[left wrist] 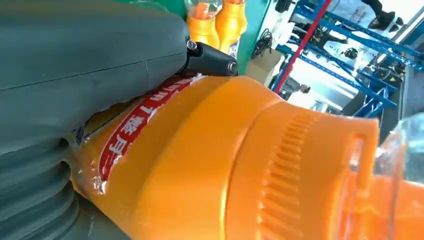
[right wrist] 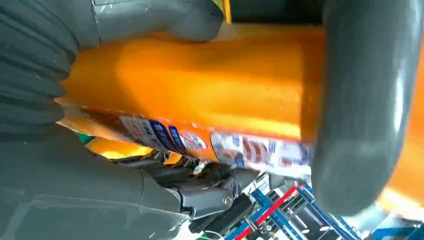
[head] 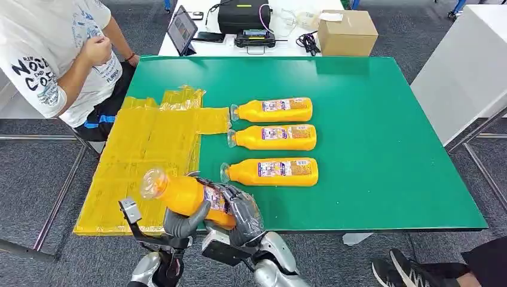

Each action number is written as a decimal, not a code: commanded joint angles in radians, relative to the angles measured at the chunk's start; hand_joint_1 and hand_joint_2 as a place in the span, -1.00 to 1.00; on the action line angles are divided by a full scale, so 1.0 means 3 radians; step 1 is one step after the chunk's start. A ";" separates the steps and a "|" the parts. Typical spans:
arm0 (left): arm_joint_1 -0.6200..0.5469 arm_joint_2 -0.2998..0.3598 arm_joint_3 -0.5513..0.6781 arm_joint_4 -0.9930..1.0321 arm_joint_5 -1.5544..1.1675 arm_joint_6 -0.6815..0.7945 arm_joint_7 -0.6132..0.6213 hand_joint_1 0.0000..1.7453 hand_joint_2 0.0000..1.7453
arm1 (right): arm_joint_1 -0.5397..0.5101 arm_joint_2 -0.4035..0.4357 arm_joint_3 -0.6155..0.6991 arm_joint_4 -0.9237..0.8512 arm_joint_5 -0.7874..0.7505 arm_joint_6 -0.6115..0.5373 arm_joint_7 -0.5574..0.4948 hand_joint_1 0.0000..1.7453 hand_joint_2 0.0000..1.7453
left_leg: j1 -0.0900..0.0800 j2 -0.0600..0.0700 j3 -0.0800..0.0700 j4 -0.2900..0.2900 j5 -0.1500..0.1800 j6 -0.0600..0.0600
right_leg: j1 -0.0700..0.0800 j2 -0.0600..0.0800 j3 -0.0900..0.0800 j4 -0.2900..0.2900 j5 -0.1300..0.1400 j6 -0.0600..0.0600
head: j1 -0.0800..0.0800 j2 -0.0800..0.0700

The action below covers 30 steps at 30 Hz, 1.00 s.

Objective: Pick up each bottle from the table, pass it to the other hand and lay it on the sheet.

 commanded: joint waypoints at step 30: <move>-0.1133 0.0225 0.1297 0.0154 -0.3886 0.3158 -0.0829 1.00 1.00 | 0.0516 -0.0155 -0.0612 -0.2189 -0.1416 0.0318 -0.0401 -1.00 -1.00 | 0.0001 0.0000 0.0001 -0.0001 0.0001 -0.0003 | 0.0001 0.0000 0.0002 0.0001 0.0000 -0.0004 | -0.0001 0.0000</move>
